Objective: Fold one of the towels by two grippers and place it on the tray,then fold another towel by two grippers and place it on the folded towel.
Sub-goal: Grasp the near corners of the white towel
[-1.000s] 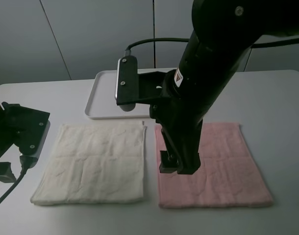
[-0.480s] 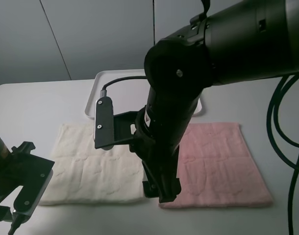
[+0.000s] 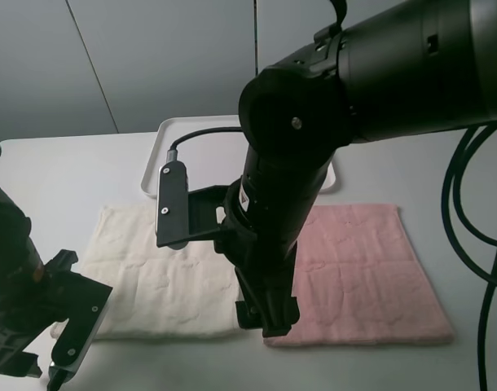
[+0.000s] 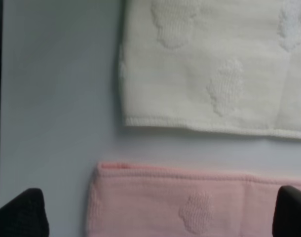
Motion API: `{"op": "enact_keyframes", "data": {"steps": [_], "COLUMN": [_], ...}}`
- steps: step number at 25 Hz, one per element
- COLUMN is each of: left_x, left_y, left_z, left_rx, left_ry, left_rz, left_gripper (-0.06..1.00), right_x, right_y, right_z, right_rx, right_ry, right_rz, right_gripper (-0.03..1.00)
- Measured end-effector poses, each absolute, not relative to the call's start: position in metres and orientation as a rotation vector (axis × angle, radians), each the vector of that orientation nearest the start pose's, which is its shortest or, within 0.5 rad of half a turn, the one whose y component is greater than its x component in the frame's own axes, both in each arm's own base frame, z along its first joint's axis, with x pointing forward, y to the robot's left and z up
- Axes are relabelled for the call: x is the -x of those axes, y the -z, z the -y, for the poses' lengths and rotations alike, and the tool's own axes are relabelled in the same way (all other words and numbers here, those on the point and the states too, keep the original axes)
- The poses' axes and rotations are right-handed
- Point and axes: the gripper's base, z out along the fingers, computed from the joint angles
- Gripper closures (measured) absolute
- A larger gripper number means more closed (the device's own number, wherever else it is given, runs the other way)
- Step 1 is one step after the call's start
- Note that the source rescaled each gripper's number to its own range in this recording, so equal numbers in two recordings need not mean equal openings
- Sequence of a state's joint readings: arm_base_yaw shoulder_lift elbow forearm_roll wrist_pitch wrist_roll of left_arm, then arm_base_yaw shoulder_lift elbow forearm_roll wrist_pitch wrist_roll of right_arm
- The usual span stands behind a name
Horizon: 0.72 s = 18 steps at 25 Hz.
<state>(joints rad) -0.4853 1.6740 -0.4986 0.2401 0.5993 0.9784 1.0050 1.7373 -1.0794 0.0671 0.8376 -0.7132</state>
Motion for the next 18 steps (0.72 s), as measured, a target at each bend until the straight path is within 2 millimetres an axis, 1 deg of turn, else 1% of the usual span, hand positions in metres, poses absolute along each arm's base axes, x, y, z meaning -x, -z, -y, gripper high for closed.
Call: {"op": "enact_keyframes", "data": {"steps": [3, 9, 15, 18], "left_x": [-0.178, -0.182, -0.181, -0.181], "left_y": [-0.098, -0.098, -0.091, -0.089], "left_z": [0.079, 0.082, 0.083, 0.083], "left_rx": [2.218, 2.249, 2.226, 2.219], "left_ry": [0.159, 0.169, 0.145, 0.140], "left_rz": [2.010, 2.054, 2.048, 2.040], "left_gripper": [-0.03, -0.03, -0.03, -0.03], "right_x": [-0.169, -0.171, -0.171, -0.168], "right_y": [-0.188, -0.171, -0.165, -0.163], "right_z": [-0.275, -0.277, -0.278, -0.280], "right_rx": [2.217, 2.241, 2.252, 2.251], "right_ry": [-0.115, -0.104, -0.104, -0.128], "right_rz": [-2.001, -2.058, -2.075, -2.089], "right_gripper": [-0.02, -0.02, -0.02, -0.02]}}
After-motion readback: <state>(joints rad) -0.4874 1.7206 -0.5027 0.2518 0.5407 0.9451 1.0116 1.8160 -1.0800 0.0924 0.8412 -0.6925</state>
